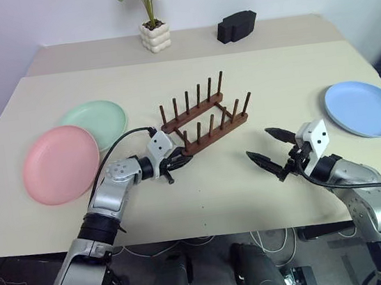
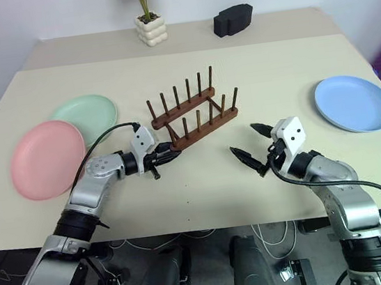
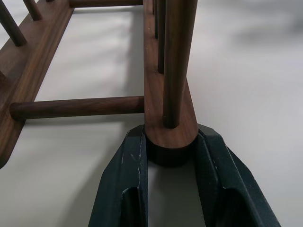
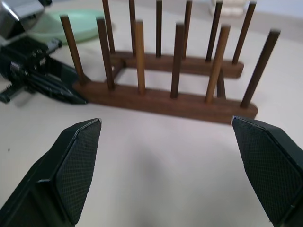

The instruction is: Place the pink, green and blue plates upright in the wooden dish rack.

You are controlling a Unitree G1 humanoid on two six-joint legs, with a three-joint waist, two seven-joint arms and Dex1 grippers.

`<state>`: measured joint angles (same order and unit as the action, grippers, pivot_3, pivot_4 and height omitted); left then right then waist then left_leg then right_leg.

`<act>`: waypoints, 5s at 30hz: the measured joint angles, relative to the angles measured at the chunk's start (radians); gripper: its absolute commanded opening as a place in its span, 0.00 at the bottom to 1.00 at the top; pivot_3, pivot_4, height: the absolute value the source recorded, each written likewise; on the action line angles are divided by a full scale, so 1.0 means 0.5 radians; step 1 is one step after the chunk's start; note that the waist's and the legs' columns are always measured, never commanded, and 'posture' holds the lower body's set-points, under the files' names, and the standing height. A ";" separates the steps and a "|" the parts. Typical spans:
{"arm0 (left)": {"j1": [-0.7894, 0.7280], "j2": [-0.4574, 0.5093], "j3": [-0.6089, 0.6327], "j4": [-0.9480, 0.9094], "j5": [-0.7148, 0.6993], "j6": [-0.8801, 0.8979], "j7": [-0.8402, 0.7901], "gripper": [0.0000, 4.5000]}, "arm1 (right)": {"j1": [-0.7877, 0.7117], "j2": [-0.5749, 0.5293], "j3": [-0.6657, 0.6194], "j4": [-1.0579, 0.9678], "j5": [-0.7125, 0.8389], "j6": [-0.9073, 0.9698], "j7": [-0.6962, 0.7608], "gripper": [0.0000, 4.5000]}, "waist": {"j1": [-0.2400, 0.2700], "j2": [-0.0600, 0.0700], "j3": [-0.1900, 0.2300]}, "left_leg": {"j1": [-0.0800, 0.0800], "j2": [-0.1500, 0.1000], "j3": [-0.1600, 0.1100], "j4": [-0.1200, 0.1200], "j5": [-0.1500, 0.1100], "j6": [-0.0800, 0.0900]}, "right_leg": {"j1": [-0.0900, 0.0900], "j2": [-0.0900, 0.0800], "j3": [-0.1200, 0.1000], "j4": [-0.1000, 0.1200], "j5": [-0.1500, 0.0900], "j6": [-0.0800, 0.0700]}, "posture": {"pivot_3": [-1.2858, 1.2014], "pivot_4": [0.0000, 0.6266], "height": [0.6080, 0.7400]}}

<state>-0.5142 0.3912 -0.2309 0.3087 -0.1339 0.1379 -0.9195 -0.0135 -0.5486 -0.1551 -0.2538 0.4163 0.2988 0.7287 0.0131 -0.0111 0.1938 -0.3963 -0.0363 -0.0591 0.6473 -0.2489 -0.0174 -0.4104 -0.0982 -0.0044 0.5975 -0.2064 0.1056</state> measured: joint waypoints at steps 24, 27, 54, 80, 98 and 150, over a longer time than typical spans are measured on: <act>-0.296 -0.052 -0.123 0.462 0.088 -0.365 -0.489 0.95 | 0.541 -0.182 -0.256 -0.397 -0.015 0.266 -0.137 0.81 | -0.007 -0.001 0.000 | -0.001 0.002 0.000 0.000 -0.001 0.001 | -0.001 0.000 -0.001 -0.001 -0.001 0.002 | 0.52 0.24 0.97; -0.204 -0.013 -0.061 0.341 0.064 -0.299 -0.453 0.95 | 0.534 -0.184 -0.271 -0.370 -0.015 0.250 -0.104 0.47 | -0.008 -0.001 0.000 | -0.001 0.003 0.000 0.000 -0.001 0.001 | 0.000 0.000 -0.001 -0.001 0.000 0.001 | 0.52 0.24 0.97; 0.121 -0.193 -0.235 -0.307 0.215 0.122 0.139 0.01 | -0.075 -0.116 0.176 0.385 -0.572 -0.198 -0.153 0.00 | -0.005 -0.002 -0.003 | 0.009 0.001 0.001 0.002 -0.001 0.001 | 0.009 0.000 0.000 0.000 -0.004 0.005 | 0.52 0.24 0.97; 0.519 0.213 0.344 -0.986 -0.361 0.529 0.095 0.13 | -0.070 -0.344 0.004 -0.098 -0.114 0.033 0.246 0.00 | -0.043 -0.002 0.000 | 0.006 0.009 0.000 -0.001 -0.001 0.001 | 0.004 0.001 0.000 -0.001 -0.004 0.006 | 0.52 0.24 0.97; 0.873 0.362 2.013 -1.008 -0.868 1.193 1.239 0.99 | -0.629 -0.231 0.392 -0.082 -0.004 0.057 0.529 0.00 | -0.041 -0.006 0.002 | 0.006 0.011 0.001 -0.002 -0.002 0.000 | 0.002 0.003 -0.001 -0.001 0.000 -0.001 | 0.52 0.24 0.97; -0.109 0.206 1.191 -1.243 -1.054 0.963 1.687 0.00 | -1.416 0.189 1.052 0.214 -1.043 -0.554 -0.033 0.99 | -0.053 -0.015 0.003 | -0.024 -0.001 0.004 -0.002 0.005 -0.013 | -0.034 0.004 0.000 0.009 0.009 0.005 | 0.52 0.24 0.97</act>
<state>-0.5686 0.4943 0.3645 -0.3128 -0.6607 0.6193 -0.0758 -0.7216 -0.4543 0.3710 -0.1470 -0.1050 0.0216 0.7120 -0.0135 -0.0186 0.1951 -0.4083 -0.0368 -0.0571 0.6465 -0.2461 -0.0239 -0.4275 -0.0962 -0.0045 0.6022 -0.2018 0.1081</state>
